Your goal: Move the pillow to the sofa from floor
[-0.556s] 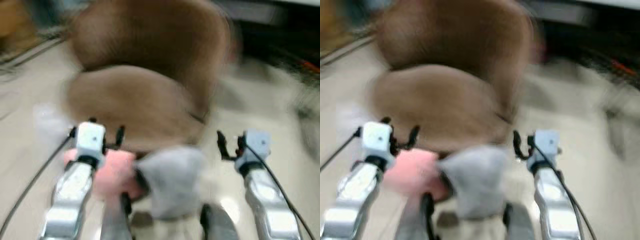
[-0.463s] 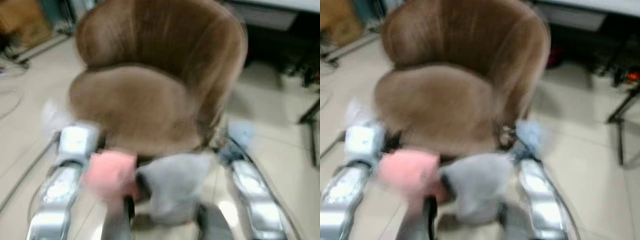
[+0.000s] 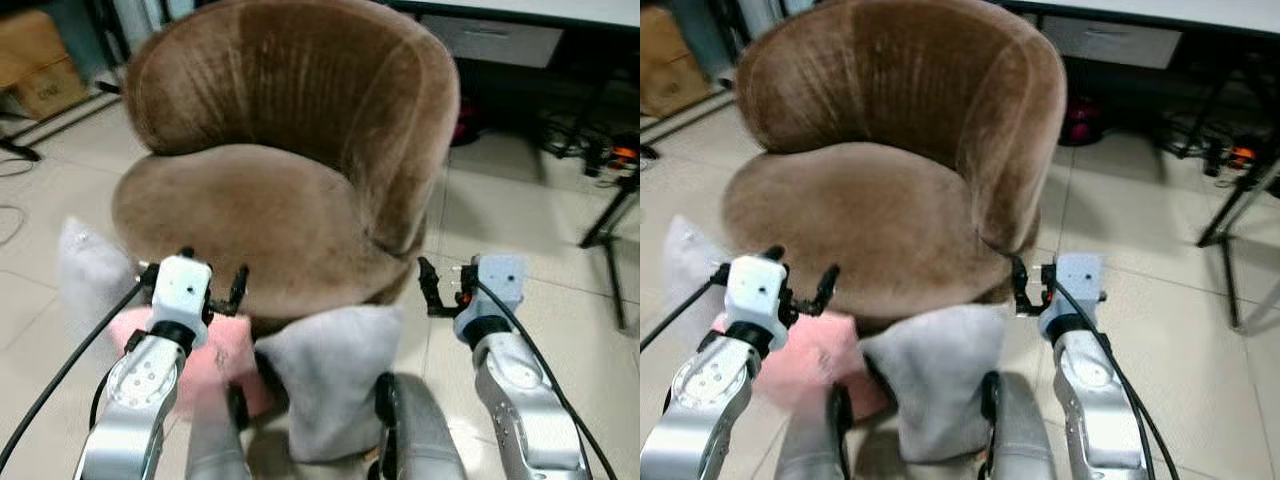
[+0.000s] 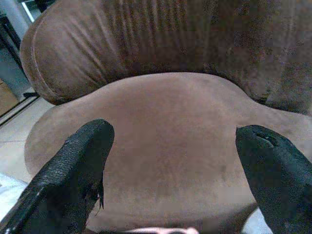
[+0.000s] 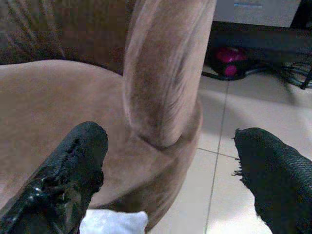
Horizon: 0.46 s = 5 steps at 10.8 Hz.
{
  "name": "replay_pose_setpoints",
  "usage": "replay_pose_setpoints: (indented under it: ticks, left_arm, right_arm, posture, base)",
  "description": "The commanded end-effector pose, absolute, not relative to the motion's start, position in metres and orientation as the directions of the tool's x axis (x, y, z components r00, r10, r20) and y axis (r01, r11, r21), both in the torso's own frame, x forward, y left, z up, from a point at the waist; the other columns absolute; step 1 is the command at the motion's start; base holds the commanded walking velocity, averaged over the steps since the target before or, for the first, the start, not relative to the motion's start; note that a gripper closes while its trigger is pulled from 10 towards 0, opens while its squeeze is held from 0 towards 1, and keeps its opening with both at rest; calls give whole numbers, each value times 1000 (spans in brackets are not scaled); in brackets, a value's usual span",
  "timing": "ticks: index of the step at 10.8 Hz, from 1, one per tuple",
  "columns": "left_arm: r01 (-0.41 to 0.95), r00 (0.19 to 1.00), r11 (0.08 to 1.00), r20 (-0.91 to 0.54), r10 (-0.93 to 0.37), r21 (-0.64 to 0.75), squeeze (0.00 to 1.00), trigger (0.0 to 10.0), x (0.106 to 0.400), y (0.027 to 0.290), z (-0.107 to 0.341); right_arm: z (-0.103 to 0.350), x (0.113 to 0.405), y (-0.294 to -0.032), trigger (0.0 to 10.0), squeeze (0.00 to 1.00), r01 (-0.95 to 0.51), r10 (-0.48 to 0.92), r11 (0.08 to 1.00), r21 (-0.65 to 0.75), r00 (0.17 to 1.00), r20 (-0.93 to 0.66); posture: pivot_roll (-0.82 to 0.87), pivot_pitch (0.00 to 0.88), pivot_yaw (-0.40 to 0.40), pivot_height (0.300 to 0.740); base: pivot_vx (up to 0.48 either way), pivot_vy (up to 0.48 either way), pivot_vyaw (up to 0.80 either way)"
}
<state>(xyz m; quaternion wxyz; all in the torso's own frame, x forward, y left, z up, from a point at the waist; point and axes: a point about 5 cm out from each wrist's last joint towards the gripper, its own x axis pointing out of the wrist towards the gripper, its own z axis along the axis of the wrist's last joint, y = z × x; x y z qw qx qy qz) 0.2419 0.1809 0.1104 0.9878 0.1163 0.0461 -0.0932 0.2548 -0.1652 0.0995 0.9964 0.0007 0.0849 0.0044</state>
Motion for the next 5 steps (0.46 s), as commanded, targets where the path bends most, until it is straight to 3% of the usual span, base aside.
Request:
replay_pose_setpoints:
  ticks: [1,4,5]
  left_arm:
    - [251,964,950,-133,-228,186,0,10000,240,177,107]
    - [401,894,913,-249,-372,79,0,10000,249,168,77]
    - [430,866,896,-334,-373,114,1000,10000,270,174,49]
  right_arm:
    - [97,256,-169,10000,0,-2,4,1000,10,980,-197]
    - [99,251,-173,10000,0,-62,53,998,-31,970,-239]
    - [100,243,-172,10000,0,-242,210,969,-58,922,-326]
  posture:
    - [-59,0,7,525]
    - [-97,0,3,525]
    - [-148,0,9,525]
  base:
    - [0,0,0]
    - [0,0,0]
    - [0,0,0]
